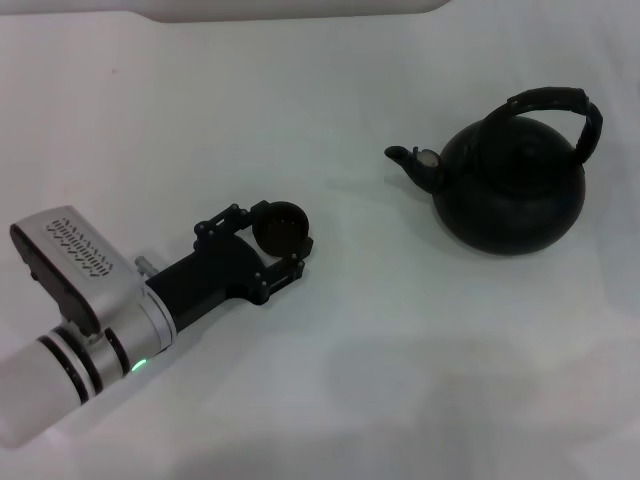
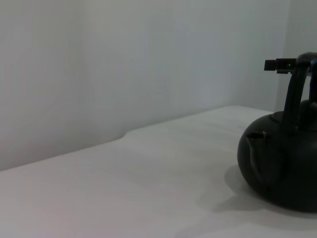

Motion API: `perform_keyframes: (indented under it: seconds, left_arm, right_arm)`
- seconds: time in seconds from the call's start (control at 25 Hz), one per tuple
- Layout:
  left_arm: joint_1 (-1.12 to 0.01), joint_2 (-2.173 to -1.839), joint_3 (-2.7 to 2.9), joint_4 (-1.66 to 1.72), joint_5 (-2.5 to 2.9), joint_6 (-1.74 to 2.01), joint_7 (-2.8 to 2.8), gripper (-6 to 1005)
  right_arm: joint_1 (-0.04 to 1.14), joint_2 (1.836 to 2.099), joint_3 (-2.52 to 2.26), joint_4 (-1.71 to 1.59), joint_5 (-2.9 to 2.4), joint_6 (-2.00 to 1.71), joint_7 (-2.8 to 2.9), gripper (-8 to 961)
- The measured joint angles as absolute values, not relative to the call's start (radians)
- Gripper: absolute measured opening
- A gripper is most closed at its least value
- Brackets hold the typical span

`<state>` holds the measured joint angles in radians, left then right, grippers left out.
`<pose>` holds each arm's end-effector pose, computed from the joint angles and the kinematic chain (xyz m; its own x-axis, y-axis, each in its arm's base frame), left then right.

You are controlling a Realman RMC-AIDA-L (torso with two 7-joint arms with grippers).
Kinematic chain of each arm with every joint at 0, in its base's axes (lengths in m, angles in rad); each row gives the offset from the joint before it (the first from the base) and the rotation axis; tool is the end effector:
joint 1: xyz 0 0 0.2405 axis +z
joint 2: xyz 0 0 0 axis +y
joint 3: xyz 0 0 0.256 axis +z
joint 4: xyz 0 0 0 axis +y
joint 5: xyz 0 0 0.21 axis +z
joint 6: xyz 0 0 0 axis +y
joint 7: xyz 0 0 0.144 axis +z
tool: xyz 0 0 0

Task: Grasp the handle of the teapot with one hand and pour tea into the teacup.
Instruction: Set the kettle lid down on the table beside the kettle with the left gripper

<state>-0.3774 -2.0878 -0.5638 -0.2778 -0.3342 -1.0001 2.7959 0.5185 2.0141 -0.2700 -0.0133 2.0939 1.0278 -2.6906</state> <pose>-0.2919 0.2605 -0.1277 0.8098 0.2008 0.5513 0.4990 -0.7300 -0.4670 0.3766 0.3534 0.0402 0.5817 -0.0576 -0.8114 -0.8103 0.0467 -0.5842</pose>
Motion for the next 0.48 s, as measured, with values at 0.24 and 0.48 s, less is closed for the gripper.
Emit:
perform_keyframes:
  seconds: [0.24,0.48]
  left_arm:
    - [-0.373,-2.086,-0.559,-0.276,-0.333,-0.985,2.794,695]
    - [-0.373,-2.085,-0.557,-0.273,-0.333,-0.985,2.793,695]
  right_arm:
    - [0.518,2.014,-0.270,-0.012,2.094,1.029,-2.691,677]
    - [0.518,2.014,-0.270,-0.011,2.094,1.029,-2.691,677]
